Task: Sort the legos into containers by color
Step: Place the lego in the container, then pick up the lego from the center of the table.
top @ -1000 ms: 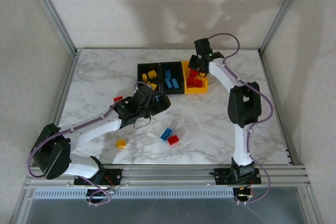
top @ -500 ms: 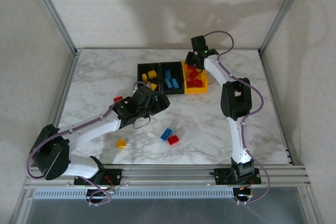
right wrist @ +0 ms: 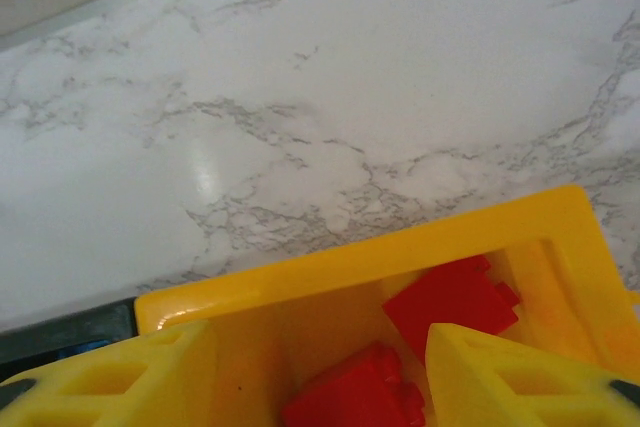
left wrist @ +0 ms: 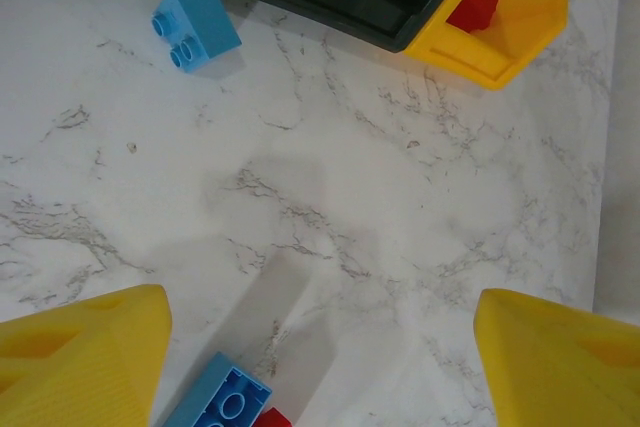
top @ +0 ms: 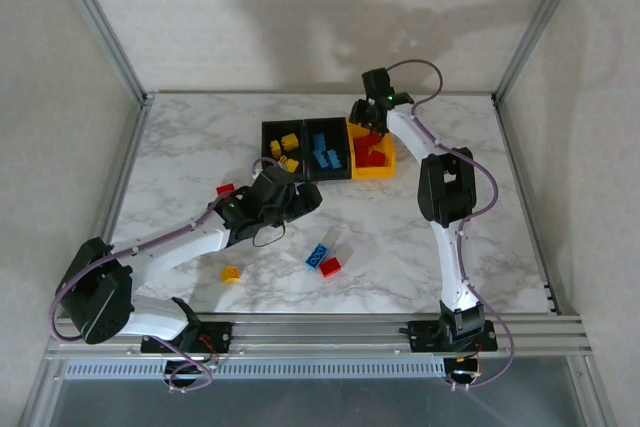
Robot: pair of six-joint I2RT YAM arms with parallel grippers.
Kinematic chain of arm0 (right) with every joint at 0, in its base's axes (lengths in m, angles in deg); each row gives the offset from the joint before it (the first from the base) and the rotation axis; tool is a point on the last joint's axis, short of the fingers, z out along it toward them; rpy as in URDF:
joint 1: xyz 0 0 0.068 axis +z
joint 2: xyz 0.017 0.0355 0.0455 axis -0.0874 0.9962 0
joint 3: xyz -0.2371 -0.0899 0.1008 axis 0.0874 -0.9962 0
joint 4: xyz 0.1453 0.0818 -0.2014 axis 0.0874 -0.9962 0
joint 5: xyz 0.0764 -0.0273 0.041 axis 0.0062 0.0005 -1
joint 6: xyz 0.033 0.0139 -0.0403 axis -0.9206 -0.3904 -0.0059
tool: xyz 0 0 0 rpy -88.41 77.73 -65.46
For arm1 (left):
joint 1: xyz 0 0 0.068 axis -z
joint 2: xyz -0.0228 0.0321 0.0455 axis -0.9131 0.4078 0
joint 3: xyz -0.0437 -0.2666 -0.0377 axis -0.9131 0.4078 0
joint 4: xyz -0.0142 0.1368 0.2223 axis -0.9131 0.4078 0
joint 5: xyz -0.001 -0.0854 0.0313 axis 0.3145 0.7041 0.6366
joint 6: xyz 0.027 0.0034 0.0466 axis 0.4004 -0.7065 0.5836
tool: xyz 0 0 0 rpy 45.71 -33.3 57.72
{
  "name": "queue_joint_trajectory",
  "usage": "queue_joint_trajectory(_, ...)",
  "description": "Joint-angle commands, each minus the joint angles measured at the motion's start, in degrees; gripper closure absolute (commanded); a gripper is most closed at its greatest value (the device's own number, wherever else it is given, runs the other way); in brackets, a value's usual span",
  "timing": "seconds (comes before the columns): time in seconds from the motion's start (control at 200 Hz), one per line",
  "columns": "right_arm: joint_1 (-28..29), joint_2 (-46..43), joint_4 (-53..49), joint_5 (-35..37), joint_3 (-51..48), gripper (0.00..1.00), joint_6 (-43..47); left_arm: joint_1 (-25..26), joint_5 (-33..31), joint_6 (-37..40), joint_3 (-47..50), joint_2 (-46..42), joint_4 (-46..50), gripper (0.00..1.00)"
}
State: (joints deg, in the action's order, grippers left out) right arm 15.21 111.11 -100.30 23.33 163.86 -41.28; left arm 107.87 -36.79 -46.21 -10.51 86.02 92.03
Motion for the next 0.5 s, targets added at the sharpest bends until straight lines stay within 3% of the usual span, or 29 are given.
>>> queue_joint_trajectory(0.0,0.1,-3.5,-1.0,0.2,0.5,0.43,1.1,0.4,-2.7,1.2,0.4,-1.7,2.0,0.21)
queue_joint_trajectory(0.2,1.7,-16.3,2.8,-0.7,-11.6,0.44,2.7,0.4,-7.0,2.4,-0.9,-1.4,7.6,0.23)
queue_joint_trajectory(0.375,4.1,-32.3,13.2,-5.6,-33.1,0.46,5.4,0.4,-9.6,2.1,0.6,-3.5,9.6,0.25)
queue_joint_trajectory(0.496,9.4,-42.4,23.5,-9.0,-48.2,0.45,9.2,0.3,-10.9,2.1,2.7,-6.9,9.8,0.25)
